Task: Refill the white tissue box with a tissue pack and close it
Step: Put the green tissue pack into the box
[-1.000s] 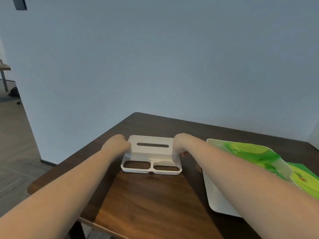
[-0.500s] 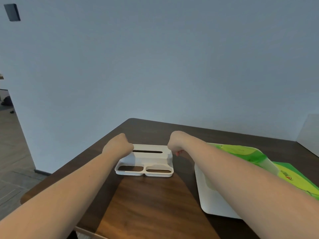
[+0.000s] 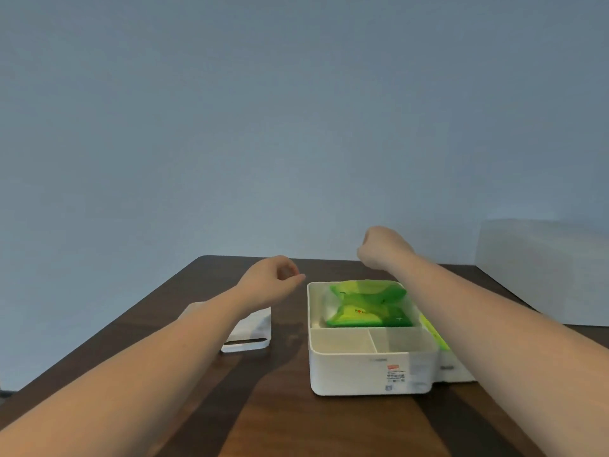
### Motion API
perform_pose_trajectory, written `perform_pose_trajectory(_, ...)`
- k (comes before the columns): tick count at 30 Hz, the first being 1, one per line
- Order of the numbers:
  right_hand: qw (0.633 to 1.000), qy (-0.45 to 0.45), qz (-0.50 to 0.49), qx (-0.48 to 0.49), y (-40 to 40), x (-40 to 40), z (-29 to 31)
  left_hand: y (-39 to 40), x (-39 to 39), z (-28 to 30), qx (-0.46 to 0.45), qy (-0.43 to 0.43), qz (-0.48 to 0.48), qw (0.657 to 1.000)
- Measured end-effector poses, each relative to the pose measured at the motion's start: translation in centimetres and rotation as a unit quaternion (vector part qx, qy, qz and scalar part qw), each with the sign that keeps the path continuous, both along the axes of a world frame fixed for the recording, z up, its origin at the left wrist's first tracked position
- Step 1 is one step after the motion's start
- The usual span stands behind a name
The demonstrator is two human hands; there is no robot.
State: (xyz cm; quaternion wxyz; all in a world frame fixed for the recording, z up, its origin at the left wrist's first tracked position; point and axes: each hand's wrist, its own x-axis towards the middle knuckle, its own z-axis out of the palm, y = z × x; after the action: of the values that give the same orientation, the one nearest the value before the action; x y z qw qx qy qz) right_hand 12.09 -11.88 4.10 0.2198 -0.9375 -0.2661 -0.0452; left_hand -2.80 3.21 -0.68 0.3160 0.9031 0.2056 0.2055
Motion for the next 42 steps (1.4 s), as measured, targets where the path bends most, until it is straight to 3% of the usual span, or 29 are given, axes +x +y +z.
perform_pose_trajectory(9,0.986,0.095,-0.104,-0.095,-7.2,3.3,-3.7,-4.1,2.9,-0.8,0.153,0.121,-0.062,0.979)
perform_pose_trajectory(17,0.97,0.141,-0.067,-0.185,-9.1,2.6,-5.5,-5.4,4.2,-1.7,0.198,0.124,-0.004,0.972)
perform_pose_trajectory(24,0.967,0.167,-0.033,-0.19,-9.7,2.8,-5.4,-4.9,4.3,-2.4,0.186,0.032,0.032,0.981)
perform_pose_trajectory(30,0.964,0.165,-0.035,-0.205,-9.9,3.5,-7.5,-4.5,4.6,-2.2,0.136,-0.119,0.108,0.978)
perform_pose_trajectory(36,0.973,0.172,-0.053,-0.144,-9.7,4.0,-8.0,-3.9,4.8,-0.4,0.062,-0.209,0.151,0.964)
perform_pose_trajectory(42,0.981,0.149,-0.096,-0.08,-10.5,4.6,-7.8,-1.3,5.8,0.8,0.07,-0.261,0.186,0.945)
